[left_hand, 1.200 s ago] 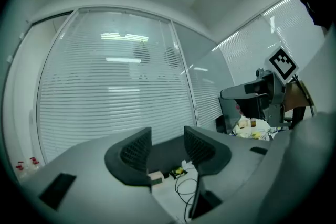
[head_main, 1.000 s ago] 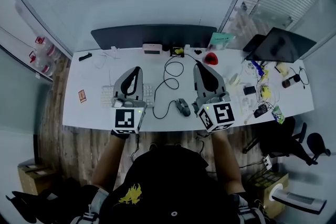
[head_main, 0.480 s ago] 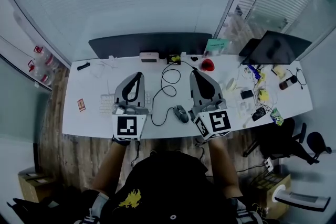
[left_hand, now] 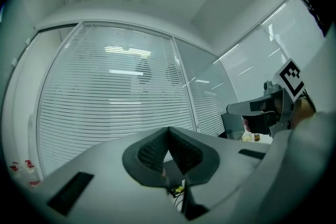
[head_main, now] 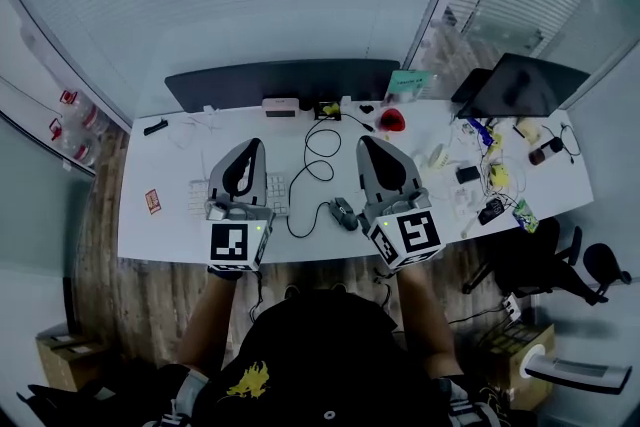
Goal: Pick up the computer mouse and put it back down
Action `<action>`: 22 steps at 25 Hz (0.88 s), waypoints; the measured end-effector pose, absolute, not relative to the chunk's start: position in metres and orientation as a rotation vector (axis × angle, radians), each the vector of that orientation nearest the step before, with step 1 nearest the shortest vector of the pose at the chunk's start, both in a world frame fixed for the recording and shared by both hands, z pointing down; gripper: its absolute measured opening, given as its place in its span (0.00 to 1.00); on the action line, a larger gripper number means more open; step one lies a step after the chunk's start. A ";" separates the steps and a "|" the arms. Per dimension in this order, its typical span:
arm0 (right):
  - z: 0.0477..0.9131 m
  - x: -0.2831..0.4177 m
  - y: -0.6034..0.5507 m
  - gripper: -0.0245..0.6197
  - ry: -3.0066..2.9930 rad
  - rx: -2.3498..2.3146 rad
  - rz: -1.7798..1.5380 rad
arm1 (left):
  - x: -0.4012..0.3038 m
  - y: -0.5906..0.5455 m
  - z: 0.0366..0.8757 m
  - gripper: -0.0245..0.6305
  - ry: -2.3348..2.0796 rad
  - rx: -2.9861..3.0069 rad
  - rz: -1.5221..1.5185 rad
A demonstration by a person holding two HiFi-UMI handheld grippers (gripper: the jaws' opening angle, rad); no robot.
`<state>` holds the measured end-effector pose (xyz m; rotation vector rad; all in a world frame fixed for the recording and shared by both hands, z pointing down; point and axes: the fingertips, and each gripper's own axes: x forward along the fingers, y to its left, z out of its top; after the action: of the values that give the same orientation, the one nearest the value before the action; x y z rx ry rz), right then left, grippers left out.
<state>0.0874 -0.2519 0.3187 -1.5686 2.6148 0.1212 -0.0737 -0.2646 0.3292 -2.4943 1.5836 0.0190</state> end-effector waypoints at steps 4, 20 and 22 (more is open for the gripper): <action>0.317 0.086 -0.246 0.06 2.616 -1.570 0.116 | -0.072 -0.260 0.328 0.05 1.572 -2.506 0.022; 0.315 0.082 -0.227 0.06 2.649 -1.546 0.151 | -0.097 -0.253 0.315 0.05 1.551 -2.473 0.008; 0.313 0.082 -0.225 0.06 2.646 -1.543 0.149 | -0.100 -0.250 0.315 0.05 1.550 -2.475 0.001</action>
<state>0.0819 -0.2248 0.3129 -1.5433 2.6457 0.1487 -0.0998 -0.2502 0.3150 -2.4751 1.5497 0.0014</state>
